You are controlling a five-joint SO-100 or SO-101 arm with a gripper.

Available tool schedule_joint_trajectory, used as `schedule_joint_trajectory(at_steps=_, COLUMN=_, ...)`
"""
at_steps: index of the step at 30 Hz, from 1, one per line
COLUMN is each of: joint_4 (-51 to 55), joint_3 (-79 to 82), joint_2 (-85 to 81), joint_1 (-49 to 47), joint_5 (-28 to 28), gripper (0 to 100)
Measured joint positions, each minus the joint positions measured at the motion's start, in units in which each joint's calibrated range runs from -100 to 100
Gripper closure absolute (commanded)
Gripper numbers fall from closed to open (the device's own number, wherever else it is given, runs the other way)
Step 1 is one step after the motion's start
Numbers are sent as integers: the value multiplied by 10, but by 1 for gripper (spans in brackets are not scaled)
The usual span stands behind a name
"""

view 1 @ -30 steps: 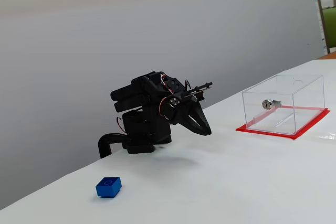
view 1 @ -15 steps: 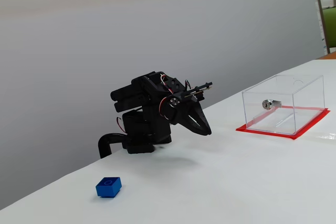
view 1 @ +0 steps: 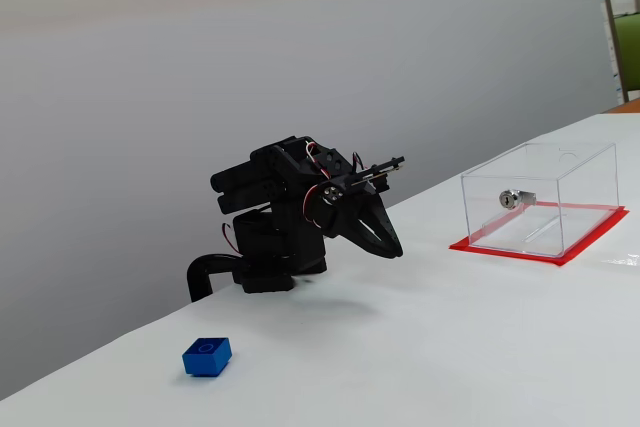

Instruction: Pick the blue lego brick and place it into the transparent box

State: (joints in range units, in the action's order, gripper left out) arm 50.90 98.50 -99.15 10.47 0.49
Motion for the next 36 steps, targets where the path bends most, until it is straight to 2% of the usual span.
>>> schedule_joint_trajectory(at_steps=36, joint_4=-21, joint_3=0, joint_2=0, joint_1=-14, joint_5=5, gripper=98)
